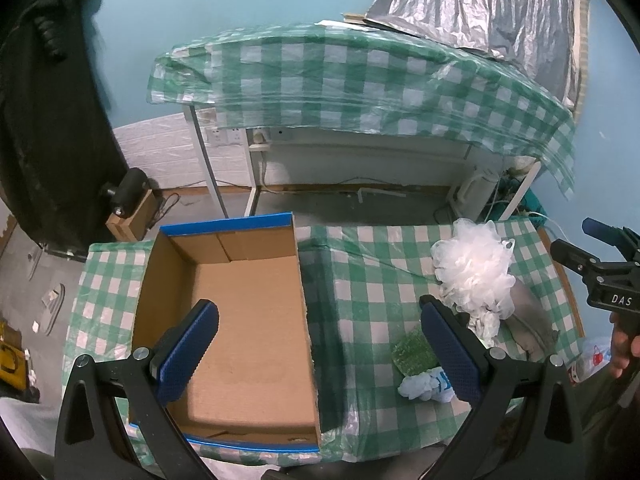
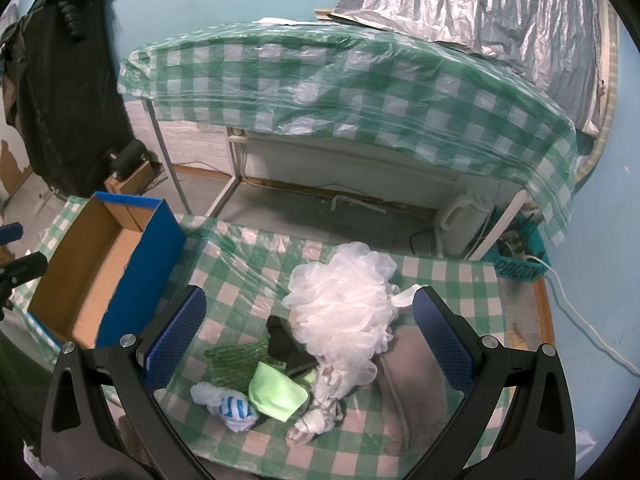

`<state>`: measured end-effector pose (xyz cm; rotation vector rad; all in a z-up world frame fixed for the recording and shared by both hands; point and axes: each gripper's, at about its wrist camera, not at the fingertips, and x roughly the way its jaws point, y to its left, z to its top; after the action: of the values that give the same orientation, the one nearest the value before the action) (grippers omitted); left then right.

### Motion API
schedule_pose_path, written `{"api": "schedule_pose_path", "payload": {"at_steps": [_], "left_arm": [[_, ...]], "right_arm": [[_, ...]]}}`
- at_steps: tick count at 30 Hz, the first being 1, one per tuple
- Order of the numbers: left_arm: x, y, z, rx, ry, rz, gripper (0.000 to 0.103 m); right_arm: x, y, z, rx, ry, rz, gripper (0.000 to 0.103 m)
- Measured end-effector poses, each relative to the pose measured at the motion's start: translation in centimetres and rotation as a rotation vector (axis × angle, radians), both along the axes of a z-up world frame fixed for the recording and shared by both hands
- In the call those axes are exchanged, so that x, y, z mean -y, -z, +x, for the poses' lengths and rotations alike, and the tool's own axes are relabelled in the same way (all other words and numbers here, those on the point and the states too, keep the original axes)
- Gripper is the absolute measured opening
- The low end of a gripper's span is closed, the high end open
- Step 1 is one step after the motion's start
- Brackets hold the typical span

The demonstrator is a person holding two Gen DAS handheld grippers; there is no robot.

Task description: Organize soft objects

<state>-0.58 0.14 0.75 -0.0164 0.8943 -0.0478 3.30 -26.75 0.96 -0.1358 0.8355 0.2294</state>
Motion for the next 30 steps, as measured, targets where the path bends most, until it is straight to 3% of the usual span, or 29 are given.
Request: {"api": "schedule_pose_path", "payload": {"at_steps": [14, 30], "left_arm": [[1.5, 1.3, 0.6, -0.024, 0.058, -0.006, 0.102], [6.3, 5.0, 2.0, -0.130, 0.147, 0.014, 0.102]], "right_arm": [[1.6, 0.4, -0.1, -0.011, 0.016, -0.006, 0.102], [5.3, 3.1, 0.2, -0.096, 0.087, -0.033, 0.102]]}}
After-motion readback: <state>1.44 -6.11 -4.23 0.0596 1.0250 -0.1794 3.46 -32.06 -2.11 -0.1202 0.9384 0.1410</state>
